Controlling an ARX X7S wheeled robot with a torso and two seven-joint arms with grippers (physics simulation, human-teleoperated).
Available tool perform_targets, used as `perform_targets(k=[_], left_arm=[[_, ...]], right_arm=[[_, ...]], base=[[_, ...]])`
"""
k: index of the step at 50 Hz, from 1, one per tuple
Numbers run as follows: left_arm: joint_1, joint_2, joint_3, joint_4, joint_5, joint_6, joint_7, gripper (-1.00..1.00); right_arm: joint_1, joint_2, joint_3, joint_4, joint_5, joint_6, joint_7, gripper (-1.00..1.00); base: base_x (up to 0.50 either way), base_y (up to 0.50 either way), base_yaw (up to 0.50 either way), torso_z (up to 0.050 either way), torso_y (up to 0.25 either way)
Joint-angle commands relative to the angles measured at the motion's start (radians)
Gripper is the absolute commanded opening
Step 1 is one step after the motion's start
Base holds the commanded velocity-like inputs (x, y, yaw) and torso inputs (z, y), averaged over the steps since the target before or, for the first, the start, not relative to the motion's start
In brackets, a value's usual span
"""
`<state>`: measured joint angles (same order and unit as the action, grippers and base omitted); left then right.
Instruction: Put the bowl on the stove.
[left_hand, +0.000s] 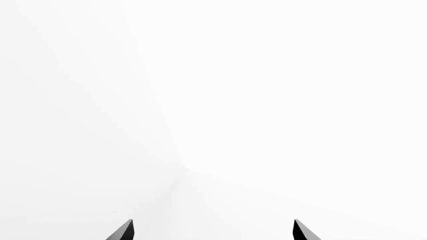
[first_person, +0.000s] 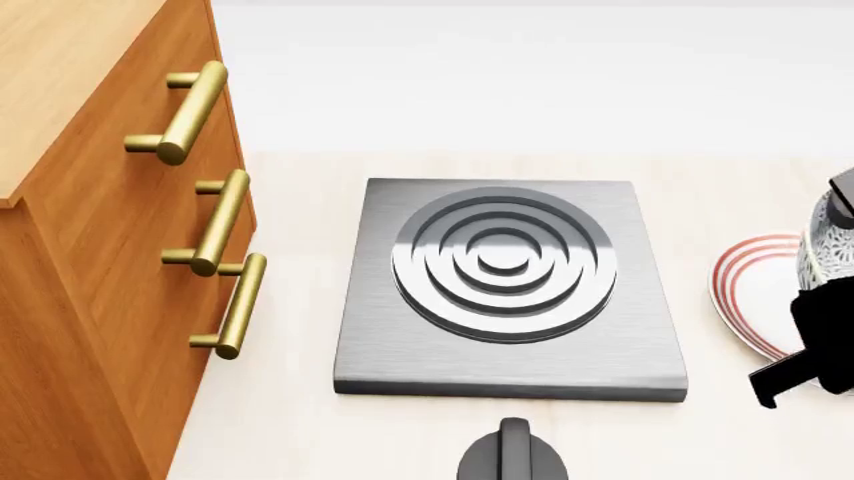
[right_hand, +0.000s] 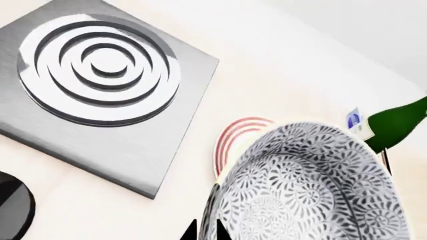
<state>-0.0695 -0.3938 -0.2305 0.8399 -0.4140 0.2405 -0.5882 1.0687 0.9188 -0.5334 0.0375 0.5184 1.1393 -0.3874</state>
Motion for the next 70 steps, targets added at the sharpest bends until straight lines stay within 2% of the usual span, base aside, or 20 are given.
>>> perform_targets(k=[1, 17, 31, 37, 54, 70], left_arm=[[-0.001, 0.016, -0.020, -0.005, 0.033, -0.019, 0.008, 1.00], [-0.001, 0.012, -0.013, -0.005, 0.033, -0.019, 0.006, 1.00], [0.001, 0.008, -0.009, -0.006, 0.033, -0.019, 0.004, 1.00], [0.003, 0.009, -0.007, -0.009, 0.036, -0.015, 0.003, 1.00], [0.004, 0.004, -0.005, -0.010, 0.037, -0.015, 0.000, 1.00], [0.003, 0.002, 0.001, -0.018, 0.038, -0.014, -0.002, 1.00]], right_arm=[[0.162, -0.108, -0.110, 0.097, -0.107, -0.047, -0.092, -1.00], [0.230, -0.194, -0.167, 0.212, -0.155, -0.106, -0.115, -1.00], [0.263, -0.312, -0.176, 0.344, -0.173, -0.221, -0.121, -1.00], [0.261, -0.327, -0.157, 0.342, -0.160, -0.231, -0.112, -1.00], [0.241, -0.329, -0.144, 0.343, -0.145, -0.245, -0.113, -1.00], [0.098, -0.189, -0.080, 0.096, -0.085, -0.199, -0.056, -1.00]], base=[[0.00, 0.00, 0.00, 0.000, 0.000], [0.00, 0.00, 0.00, 0.000, 0.000], [0.00, 0.00, 0.00, 0.000, 0.000], [0.00, 0.00, 0.00, 0.000, 0.002], [0.00, 0.00, 0.00, 0.000, 0.001], [0.00, 0.00, 0.00, 0.000, 0.000]])
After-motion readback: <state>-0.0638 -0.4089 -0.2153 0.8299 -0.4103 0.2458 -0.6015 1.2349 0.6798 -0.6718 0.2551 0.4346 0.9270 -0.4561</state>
